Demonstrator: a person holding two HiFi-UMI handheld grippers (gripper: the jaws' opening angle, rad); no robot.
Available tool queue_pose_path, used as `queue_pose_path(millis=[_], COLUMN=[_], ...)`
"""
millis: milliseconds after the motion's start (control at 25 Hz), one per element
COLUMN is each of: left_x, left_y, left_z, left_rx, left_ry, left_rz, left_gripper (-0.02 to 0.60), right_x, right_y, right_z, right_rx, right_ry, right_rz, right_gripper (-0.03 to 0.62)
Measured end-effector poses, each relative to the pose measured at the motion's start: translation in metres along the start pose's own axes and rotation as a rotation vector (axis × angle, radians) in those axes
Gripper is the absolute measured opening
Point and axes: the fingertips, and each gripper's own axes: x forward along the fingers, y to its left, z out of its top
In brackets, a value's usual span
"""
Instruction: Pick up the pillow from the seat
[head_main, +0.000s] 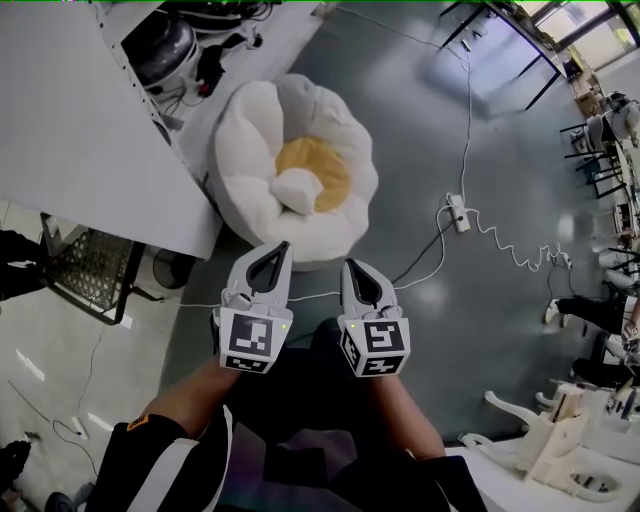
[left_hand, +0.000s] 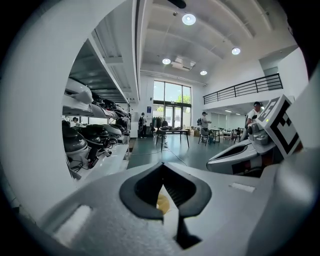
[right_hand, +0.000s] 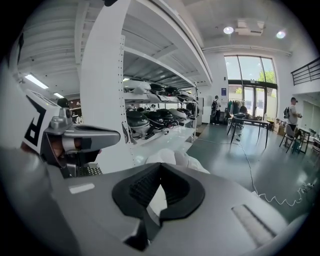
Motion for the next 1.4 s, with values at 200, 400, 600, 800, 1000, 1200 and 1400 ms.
queue_pose_path(millis=[200, 400, 600, 800, 1000, 1200, 1400], left_x=[0.012, 0.036, 0.070, 0.111, 0.161, 0.194, 0.224], left_y=[0.009, 0.024, 0.029, 0.025, 0.027, 0.029, 0.034], left_z=[-0.001, -0.006, -0.018, -0.043, -0.072, -0.106, -0.153], left_rx=[-0.002, -0.003, -0.032, -0.083, -0.107, -0.125, -0.158], left_ry=[0.005, 0.022, 0.065, 0.132, 0.178, 0.228, 0.278], left_rz=[0.031, 0.075, 0.124, 0.174, 0.210, 0.258, 0.287], left_gripper=[0.005, 0.005, 0.005, 0.005, 0.005, 0.005, 0.005], right_x=[0.016, 0.047, 0.081, 0.119, 0.169, 0.210, 0.249], right_y=[-0.006, -0.021, -0.041, -0.067, -0.094, -0.110, -0.114], right_z=[0.002, 0.005, -0.004, -0.028, -0.053, -0.079, -0.114], right_rx=[-0.009, -0.021, -0.032, -0.038, -0.039, -0.058, -0.095], right_ry=[0.006, 0.019, 0.073, 0.145, 0.203, 0.250, 0.319], right_rz=[0.018, 0.038, 0.103, 0.171, 0.215, 0.264, 0.312], right_gripper=[0.002, 0.002, 0.002, 0.002, 0.002, 0.002, 0.002])
